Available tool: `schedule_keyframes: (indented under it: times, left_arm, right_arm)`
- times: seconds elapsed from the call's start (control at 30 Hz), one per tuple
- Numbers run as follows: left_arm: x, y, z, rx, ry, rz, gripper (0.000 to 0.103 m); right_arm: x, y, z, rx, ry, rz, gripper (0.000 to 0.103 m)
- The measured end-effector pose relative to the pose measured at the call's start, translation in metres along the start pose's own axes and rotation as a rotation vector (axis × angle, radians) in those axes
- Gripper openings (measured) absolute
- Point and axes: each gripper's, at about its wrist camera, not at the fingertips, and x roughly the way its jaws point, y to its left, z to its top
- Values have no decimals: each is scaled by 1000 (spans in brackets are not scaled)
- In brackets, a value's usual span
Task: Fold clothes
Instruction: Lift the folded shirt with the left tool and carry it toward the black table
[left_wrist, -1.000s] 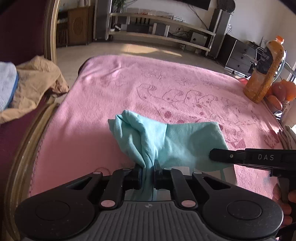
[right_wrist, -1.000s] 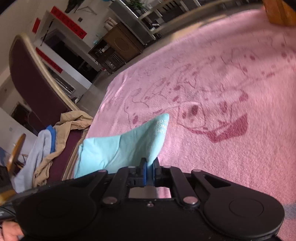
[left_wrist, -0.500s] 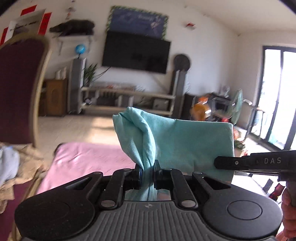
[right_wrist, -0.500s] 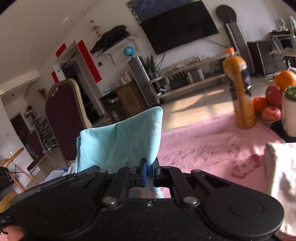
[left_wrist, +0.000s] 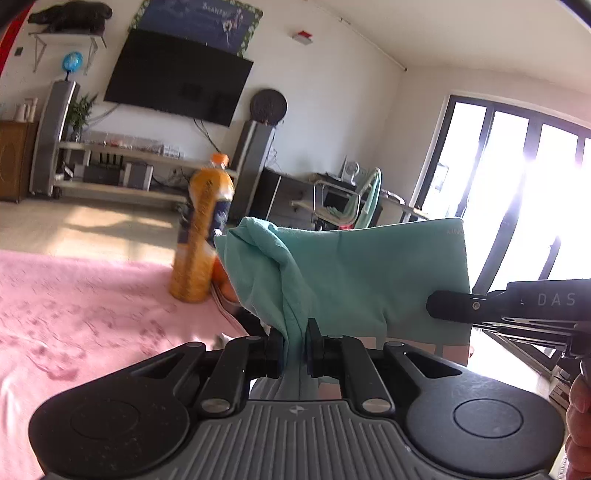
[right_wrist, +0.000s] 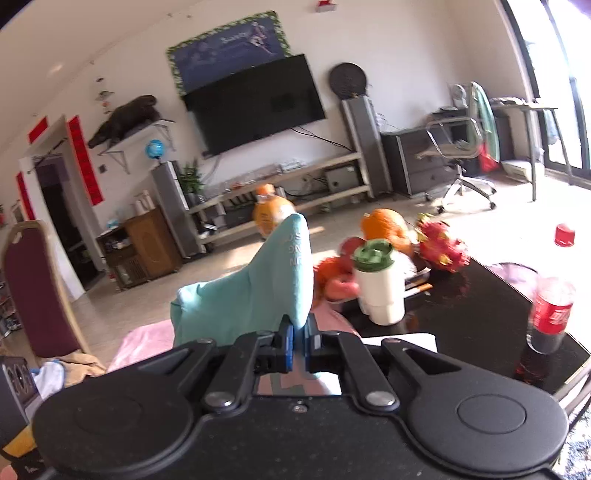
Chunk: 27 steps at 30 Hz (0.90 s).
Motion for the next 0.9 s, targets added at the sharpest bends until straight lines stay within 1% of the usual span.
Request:
schedule_keyframes:
  times: [0.13, 0.3, 0.37, 0.4, 0.43, 0.47, 0.5, 0.53, 0.6, 0.63, 0.67, 0.7, 0.77, 0.87, 0.9]
  left_arm:
    - [43, 1, -7, 11, 65, 27, 9]
    - [88, 14, -9, 24, 114, 77, 10]
    - [111, 16, -16, 51, 156, 116, 15]
    - [122, 16, -19, 66, 177, 136, 22]
    - [134, 20, -23, 82, 202, 171, 27]
    - [146, 27, -26, 98, 236, 228, 28]
    - [151, 35, -27, 101, 254, 275, 26]
    - [145, 42, -25, 94, 250, 285, 23]
    - [130, 56, -20, 78, 237, 298, 26]
    - [123, 63, -18, 70, 230, 305, 26]
    - [117, 62, -17, 72, 234, 287, 25]
    - [112, 60, -16, 75, 240, 267, 22]
    - [101, 56, -15, 81, 250, 227, 21]
    - [93, 35, -18, 92, 291, 133, 21]
    - [93, 28, -21, 106, 307, 121, 21]
  right_arm:
    - [35, -32, -2, 38, 51, -32, 5]
    - [80, -61, -3, 87, 87, -73, 5]
    - [98, -69, -5, 113, 96, -96, 5]
    - [110, -73, -8, 124, 109, -115, 5]
    - [123, -78, -11, 135, 119, -135, 7]
    - [136, -85, -17, 147, 119, -160, 9]
    - [148, -90, -23, 148, 124, -193, 19]
    - [156, -96, -29, 149, 139, -224, 31]
    - [159, -110, -39, 201, 186, -231, 32]
    - [159, -117, -43, 231, 204, -230, 32]
    - [151, -123, -42, 273, 197, -208, 32]
    - [143, -128, -40, 314, 188, -188, 33]
    - [129, -133, -39, 381, 161, -157, 35]
    - [120, -131, -43, 446, 161, -76, 35]
    - [121, -129, -44, 455, 172, -52, 35]
